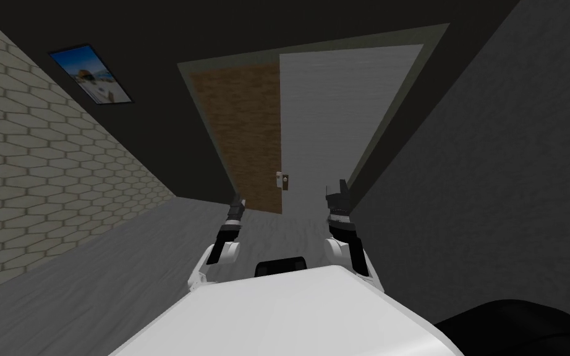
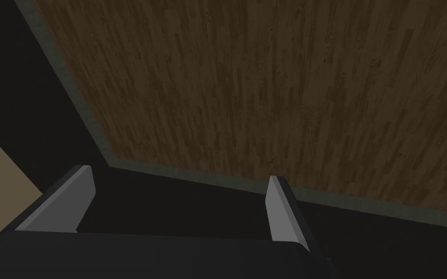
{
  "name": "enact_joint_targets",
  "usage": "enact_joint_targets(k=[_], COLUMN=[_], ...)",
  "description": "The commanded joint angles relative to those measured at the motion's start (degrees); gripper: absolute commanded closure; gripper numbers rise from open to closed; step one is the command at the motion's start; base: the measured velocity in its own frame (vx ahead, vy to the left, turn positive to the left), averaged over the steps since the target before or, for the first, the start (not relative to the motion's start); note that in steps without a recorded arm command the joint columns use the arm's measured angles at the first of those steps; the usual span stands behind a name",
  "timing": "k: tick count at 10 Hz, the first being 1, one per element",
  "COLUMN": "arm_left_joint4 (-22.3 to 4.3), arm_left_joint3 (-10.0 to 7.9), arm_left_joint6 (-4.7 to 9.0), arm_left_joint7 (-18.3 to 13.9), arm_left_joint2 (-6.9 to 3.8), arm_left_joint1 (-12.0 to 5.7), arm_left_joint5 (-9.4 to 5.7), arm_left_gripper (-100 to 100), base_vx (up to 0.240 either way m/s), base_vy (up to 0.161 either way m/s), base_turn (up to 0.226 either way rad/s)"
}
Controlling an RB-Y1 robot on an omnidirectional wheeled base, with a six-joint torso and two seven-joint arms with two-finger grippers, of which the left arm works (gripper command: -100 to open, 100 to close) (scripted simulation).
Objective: Pull the door open
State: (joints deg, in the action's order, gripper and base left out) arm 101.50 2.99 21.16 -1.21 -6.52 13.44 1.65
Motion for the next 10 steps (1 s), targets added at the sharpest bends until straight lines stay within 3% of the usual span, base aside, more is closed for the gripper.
enact_joint_targets(k=[1,10], arm_left_joint4=[-2.9,-18.0], arm_left_joint3=[0.09,0.47], arm_left_joint6=[0.12,-1.41], arm_left_joint7=[-0.5,-3.4], arm_left_joint2=[-0.33,-2.27], arm_left_joint1=[-1.33,-9.13], arm_left_joint5=[-0.33,-2.25], arm_left_gripper=[-100,-100], base_vx=[0.096,0.107], base_vy=[-0.030,-0.030], base_turn=[-0.060,-0.070])
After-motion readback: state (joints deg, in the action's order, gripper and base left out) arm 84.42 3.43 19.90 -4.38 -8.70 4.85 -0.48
